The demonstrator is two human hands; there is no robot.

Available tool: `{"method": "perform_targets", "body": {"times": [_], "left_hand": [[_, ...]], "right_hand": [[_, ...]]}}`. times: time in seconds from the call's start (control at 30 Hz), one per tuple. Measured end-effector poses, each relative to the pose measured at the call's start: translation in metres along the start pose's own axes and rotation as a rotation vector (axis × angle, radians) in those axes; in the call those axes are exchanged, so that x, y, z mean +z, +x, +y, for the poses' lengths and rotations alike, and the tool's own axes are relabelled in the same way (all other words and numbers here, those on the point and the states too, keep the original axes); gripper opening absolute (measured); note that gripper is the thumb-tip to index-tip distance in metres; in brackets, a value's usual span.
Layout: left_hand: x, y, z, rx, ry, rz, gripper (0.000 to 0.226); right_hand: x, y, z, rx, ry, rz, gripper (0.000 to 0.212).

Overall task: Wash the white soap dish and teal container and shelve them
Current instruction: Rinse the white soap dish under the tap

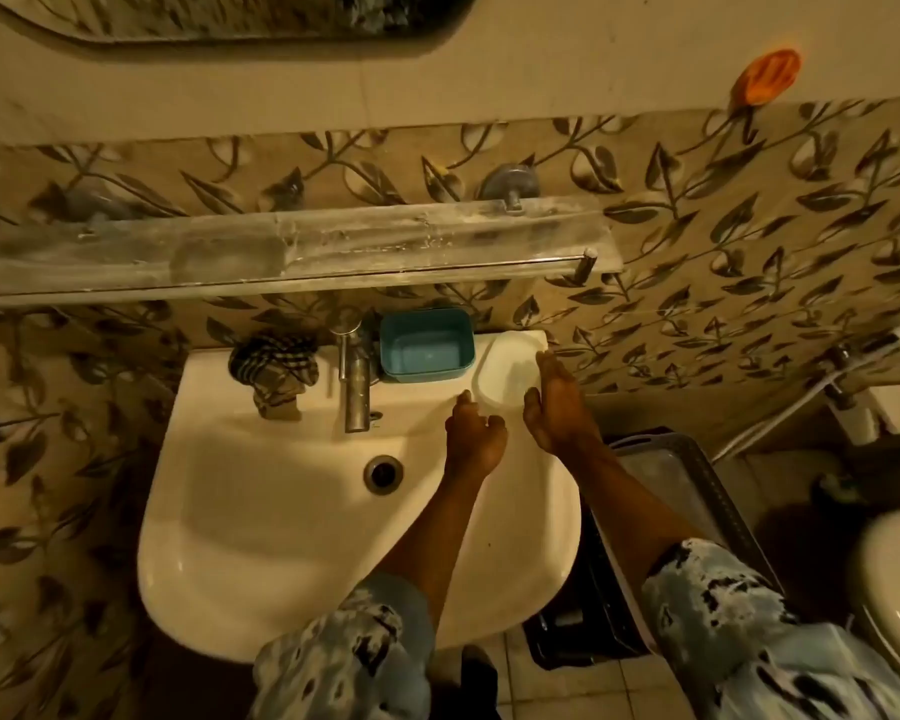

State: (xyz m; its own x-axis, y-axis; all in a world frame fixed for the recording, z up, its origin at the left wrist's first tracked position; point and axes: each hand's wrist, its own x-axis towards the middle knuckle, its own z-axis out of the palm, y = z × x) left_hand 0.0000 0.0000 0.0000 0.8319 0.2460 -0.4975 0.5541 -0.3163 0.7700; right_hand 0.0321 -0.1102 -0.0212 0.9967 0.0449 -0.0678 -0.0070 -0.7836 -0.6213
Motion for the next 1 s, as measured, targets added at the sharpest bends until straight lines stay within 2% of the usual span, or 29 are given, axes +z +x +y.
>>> {"method": "perform_targets", "body": {"times": [0.07,0.13,0.23,0.37,0.47,0.6,0.7,1.0], "left_hand": [[0.006,0.010,0.002,-0.079,-0.070,0.047,0.062],[0.011,0.016,0.001,-0.131,-0.144,0.024,0.060],[0.020,0.024,0.000,-0.100,-0.143,0.019,0.051],[0.030,0.030,0.002,-0.083,-0.189,0.047,0.054],[0.034,0.030,0.000,-0.092,-0.223,0.080,0.053],[0.031,0.027,-0.005,-0.078,-0.288,0.129,0.051],[0.022,0.023,-0.011,-0.029,-0.252,0.178,0.055],[-0.016,-0.001,-0.042,0.058,-0.311,0.126,0.048]], "right_hand": [[-0.004,0.014,0.001,-0.008,0.082,0.000,0.059],[-0.010,0.027,0.001,0.003,0.084,-0.014,0.066],[-0.015,0.044,-0.002,0.009,0.078,-0.075,0.067],[-0.014,0.059,-0.010,0.064,0.085,-0.162,0.070],[-0.010,0.061,-0.014,0.122,0.089,-0.148,0.057],[-0.007,0.058,-0.008,0.139,0.134,-0.096,0.058],[-0.004,0.054,-0.004,0.197,0.114,-0.094,0.041],[0.015,0.020,0.002,0.278,0.234,-0.060,0.037]]}}
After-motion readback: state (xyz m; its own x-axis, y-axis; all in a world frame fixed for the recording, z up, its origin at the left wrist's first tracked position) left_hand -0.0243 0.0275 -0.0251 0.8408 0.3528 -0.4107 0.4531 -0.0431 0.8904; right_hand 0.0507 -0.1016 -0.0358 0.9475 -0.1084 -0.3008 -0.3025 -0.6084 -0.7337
